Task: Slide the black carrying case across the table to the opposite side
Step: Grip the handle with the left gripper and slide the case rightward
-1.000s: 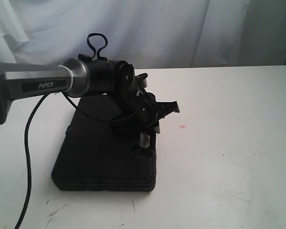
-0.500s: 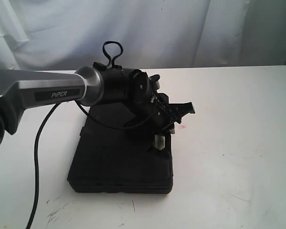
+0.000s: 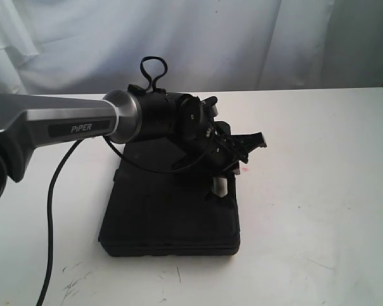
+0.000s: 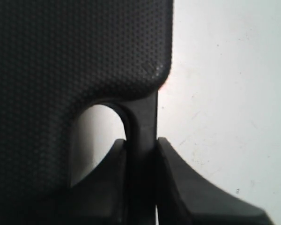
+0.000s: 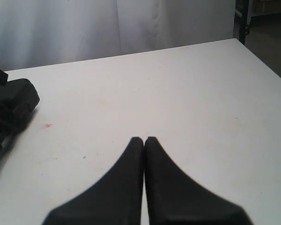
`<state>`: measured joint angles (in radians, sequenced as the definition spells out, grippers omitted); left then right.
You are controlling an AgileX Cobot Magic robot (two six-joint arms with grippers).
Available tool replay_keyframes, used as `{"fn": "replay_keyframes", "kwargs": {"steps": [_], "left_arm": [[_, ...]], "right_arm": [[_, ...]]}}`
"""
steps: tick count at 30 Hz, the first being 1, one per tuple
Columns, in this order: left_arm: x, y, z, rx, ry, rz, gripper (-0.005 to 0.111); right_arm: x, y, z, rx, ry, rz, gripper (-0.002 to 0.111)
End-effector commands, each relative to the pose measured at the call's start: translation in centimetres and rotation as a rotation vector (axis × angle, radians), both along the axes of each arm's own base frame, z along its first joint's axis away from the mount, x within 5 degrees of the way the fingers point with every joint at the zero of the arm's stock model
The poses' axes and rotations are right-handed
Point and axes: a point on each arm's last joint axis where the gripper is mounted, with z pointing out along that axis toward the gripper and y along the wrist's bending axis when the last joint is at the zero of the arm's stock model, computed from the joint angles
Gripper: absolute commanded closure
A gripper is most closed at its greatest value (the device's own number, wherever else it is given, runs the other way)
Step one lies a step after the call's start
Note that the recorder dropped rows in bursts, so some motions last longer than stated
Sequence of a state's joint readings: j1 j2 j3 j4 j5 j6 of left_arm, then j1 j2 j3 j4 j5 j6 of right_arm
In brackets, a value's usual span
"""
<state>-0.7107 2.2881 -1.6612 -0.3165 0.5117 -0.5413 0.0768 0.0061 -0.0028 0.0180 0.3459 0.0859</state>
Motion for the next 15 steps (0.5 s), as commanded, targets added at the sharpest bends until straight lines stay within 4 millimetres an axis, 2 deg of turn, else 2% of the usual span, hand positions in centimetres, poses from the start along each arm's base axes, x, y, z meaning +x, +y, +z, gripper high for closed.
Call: {"fn": "replay_keyframes", "kwargs": {"steps": [1,6,9,15], "left_arm": [[0.63,-1.0,1.25,-0.126,-0.069,0.082,0.089],[0.58,-0.98,1.21,-0.114,-0.074,0.061,0.067],[0.54,-0.97,1.19,-0.112,-0.071,0.058,0.063],[0.45,-0.93,1.21,-0.098,-0.073,0.035,0.063]], "right_arm": [[-0.02,-0.03,-0.04,0.002,-0.006,-0.006,0.108],[-0.02,-0.03,-0.04,0.002,-0.006,-0.006,0.108],[-0.02,-0.03,-0.04,0.002,-0.006,-0.006,0.108],[-0.02,-0.03,-0.04,0.002,-0.006,-0.006,0.108]]}}
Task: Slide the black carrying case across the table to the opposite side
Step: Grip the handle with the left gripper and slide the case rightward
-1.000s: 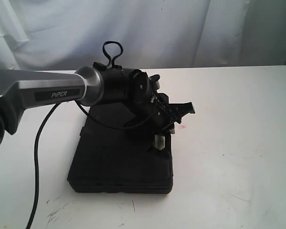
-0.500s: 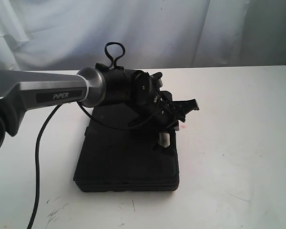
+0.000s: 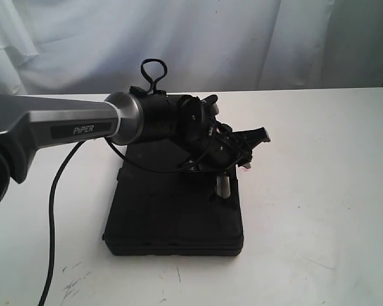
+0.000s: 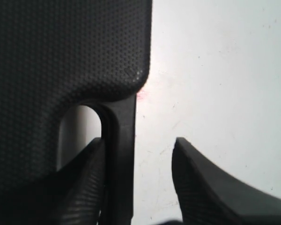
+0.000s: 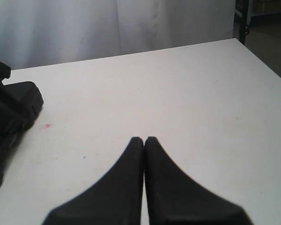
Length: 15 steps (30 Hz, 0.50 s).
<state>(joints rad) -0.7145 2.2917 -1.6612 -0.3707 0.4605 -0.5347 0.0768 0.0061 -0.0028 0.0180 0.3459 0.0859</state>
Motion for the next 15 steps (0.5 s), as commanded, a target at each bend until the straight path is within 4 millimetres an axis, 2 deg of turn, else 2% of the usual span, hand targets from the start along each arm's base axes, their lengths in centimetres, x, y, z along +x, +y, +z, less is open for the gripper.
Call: {"fn": "replay_keyframes", "kwargs": {"steps": [1,11,15], "left_arm": [[0.31,-0.44,1.09,-0.037,-0.065,-0.001,0.063],[0.41,-0.48,1.16,-0.037,-0.087,-0.014,0.063],[0.43,-0.6,2.05,-0.014,-0.118,-0.079,0.063]], "right_arm": [[-0.02,-0.03,-0.04,0.002,-0.006,-0.006,0.108],[-0.02,-0.03,-0.04,0.002,-0.006,-0.006,0.108],[-0.02,-0.03,-0.04,0.002,-0.006,-0.006,0.108]]}}
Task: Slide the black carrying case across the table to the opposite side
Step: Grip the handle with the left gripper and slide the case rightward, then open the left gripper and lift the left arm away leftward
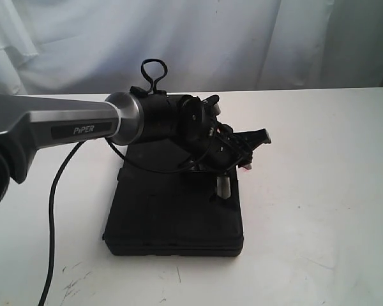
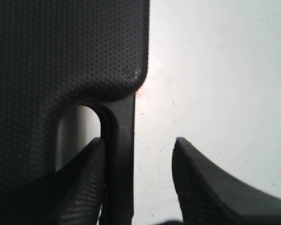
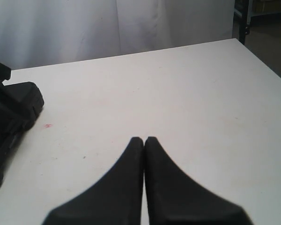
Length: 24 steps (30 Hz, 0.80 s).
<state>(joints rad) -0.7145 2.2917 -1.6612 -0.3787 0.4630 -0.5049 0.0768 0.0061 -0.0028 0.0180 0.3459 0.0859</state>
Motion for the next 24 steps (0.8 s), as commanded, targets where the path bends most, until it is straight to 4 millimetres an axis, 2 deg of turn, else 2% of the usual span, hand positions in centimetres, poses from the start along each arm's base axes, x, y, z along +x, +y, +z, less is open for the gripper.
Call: {"fn": "replay_keyframes", "kwargs": {"steps": [1,7,12,17,20,22,24], "left_arm": [[0.5,-0.7,2.2,-0.018,-0.111,-0.069,0.063],[1.2,-0.6,3.8,0.012,-0.142,-0.108,0.063],[1.5,0.0,3.2,0.033,-0.092,-0.087,0.063],[1.5,0.0,3.3,0.038,-0.094,-0.094,0.063],[1.5,0.1,4.6,0.032,-0.125,-0.104,0.064],[1.5,0.4,6.1,0.051,-0.179,-0.123,0.071],[1.4,0.8,7.6,0.088,-0.234,-0.151,0.089]], "right_arm": [[0.0,0.0,0.0,0.002,-0.006,-0.006,0.108],[0.0,0.0,0.0,0.002,-0.006,-0.006,0.108],[0.0,0.0,0.0,0.002,-0.006,-0.006,0.108],[0.0,0.0,0.0,0.002,-0.006,-0.006,0.108],[0.0,0.0,0.0,0.002,-0.006,-0.006,0.108],[0.0,0.0,0.0,0.002,-0.006,-0.006,0.108],[0.0,0.0,0.0,0.002,-0.006,-0.006,0.108]]}}
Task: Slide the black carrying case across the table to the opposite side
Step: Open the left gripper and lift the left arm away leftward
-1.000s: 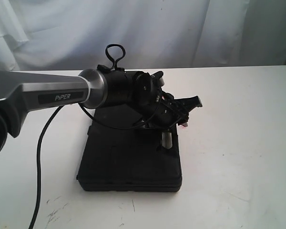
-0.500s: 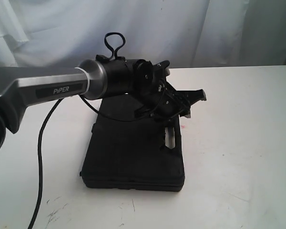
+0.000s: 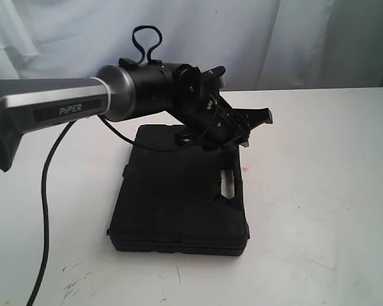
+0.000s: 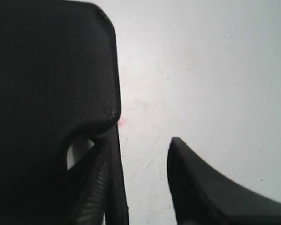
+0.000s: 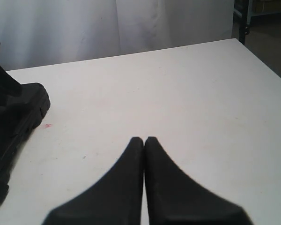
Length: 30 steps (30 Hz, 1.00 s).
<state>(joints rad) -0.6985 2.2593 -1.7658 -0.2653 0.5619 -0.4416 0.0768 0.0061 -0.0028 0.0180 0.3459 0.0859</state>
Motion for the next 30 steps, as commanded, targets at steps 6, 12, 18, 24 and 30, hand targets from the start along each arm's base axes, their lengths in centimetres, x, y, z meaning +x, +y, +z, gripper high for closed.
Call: {"fn": "replay_keyframes", "kwargs": {"steps": [6,12,18,24,30], "left_arm": [[-0.4,2.4,7.6,0.165,-0.252,-0.105,0.107],[-0.8,4.1,9.8,0.293,-0.329,-0.112,0.107],[-2.5,5.9,10.7,0.297,-0.405,-0.11,0.107],[-5.3,8.2,12.0,0.288,-0.451,-0.127,0.107],[-8.1,10.7,13.0,0.271,-0.496,-0.106,0.107]], "right_arm": [[0.0,0.0,0.0,0.002,-0.006,-0.006,0.108],[0.0,0.0,0.0,0.002,-0.006,-0.006,0.108],[0.0,0.0,0.0,0.002,-0.006,-0.006,0.108],[0.0,0.0,0.0,0.002,-0.006,-0.006,0.108],[0.0,0.0,0.0,0.002,-0.006,-0.006,0.108]]}}
